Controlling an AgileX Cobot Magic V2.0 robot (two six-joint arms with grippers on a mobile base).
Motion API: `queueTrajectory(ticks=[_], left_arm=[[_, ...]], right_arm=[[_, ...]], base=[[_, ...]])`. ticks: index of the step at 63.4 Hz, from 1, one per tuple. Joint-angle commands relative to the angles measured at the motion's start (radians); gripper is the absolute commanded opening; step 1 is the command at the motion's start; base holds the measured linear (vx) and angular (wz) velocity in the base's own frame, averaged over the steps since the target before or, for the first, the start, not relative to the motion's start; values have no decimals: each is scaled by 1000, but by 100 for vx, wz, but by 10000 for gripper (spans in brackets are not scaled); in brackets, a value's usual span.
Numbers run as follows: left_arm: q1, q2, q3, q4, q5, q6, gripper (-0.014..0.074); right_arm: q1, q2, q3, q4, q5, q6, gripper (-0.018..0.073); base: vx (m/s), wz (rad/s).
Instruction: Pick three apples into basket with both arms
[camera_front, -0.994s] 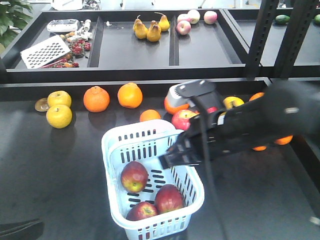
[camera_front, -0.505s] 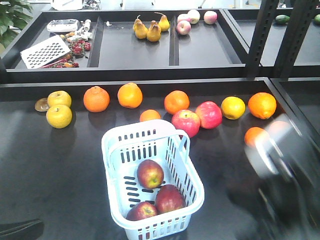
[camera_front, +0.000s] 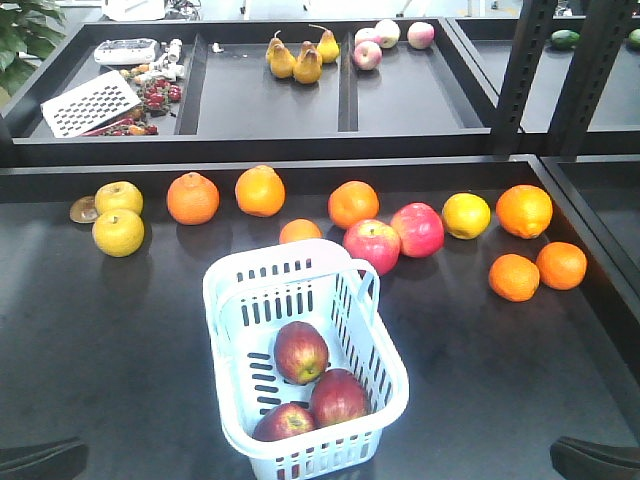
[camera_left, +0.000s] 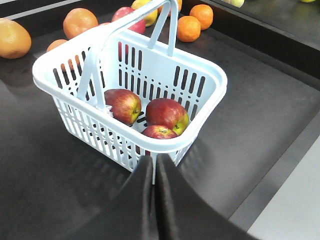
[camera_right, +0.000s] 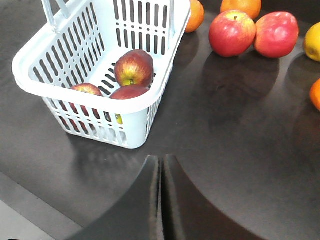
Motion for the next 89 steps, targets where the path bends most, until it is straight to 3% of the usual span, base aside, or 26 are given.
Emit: queueTrajectory(ticks=[1, 52, 57, 61, 72, 75, 82, 89], left_arm=[[-2, 4, -25, -35, -46, -6, -6], [-2, 4, -25, -39, -75, -11, -6], [-2, 4, -25, -4, -88, -91, -6], [-2, 4, -25, 98, -91, -211, -6], [-2, 3, -25, 514, -90, -759, -6], [-2, 3, -25, 609, -92, -849, -6], [-2, 2, -19, 714, -95, -907, -6], [-2, -12, 49, 723, -162, -887, -6]], right_arm=[[-2, 4, -26, -14, -73, 0, -4], [-2, 4, -26, -14, -73, 0, -4], [-2, 4, -26, -14, -73, 0, -4], [-2, 4, -26, -14, -73, 0, -4], [-2, 4, -26, -14, -73, 0, -4], [-2, 4, -26, -14, -72, 0, -4], [-2, 4, -26, -14, -72, 0, -4], [-2, 4, -26, -14, -72, 0, -4]], base=[[0, 0], [0, 0], [0, 0], [0, 0], [0, 0], [0, 0], [0, 0], [0, 0]])
